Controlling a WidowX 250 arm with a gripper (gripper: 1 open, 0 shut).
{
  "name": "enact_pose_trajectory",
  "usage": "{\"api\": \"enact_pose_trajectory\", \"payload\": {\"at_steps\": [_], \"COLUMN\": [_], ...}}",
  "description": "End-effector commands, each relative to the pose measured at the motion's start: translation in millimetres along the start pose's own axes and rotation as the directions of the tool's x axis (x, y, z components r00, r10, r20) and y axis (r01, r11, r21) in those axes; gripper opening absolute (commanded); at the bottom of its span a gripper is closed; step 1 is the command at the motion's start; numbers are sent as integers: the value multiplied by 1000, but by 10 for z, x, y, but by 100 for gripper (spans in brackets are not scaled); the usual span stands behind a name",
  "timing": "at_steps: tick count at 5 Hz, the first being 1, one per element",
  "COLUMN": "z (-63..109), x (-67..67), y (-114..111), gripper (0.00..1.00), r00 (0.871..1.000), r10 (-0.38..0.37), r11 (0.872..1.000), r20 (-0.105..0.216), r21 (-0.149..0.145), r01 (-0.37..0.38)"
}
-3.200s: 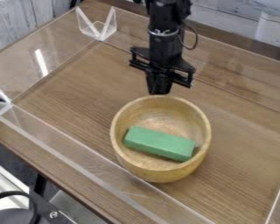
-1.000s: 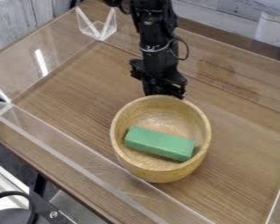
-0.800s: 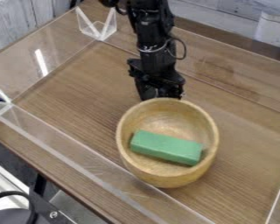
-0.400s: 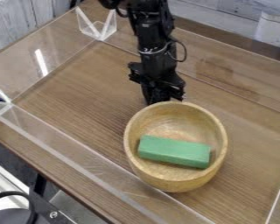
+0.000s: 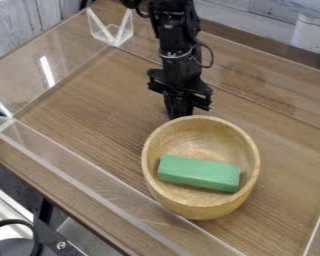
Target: Put the green block in the brown bowl
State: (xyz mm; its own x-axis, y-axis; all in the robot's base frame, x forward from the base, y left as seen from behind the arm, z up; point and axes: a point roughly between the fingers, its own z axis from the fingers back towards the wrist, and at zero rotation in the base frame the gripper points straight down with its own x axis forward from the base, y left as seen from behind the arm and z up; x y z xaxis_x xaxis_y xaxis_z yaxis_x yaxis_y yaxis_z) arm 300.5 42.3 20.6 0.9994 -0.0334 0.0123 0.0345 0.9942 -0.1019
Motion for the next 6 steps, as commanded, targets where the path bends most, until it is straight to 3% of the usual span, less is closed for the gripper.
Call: {"api": "enact_pose_trajectory", "payload": {"at_steps": [1, 4, 6], "z": [84, 51, 30], "x": [8, -180, -185], "y": [71, 156, 203], "gripper": [0, 0, 0], "r00": [995, 990, 982], "r10": [87, 129, 166], "r11": [996, 991, 983], "r20": [53, -64, -90], "r21": [15, -23, -62], "r01": [-88, -131, -172]}}
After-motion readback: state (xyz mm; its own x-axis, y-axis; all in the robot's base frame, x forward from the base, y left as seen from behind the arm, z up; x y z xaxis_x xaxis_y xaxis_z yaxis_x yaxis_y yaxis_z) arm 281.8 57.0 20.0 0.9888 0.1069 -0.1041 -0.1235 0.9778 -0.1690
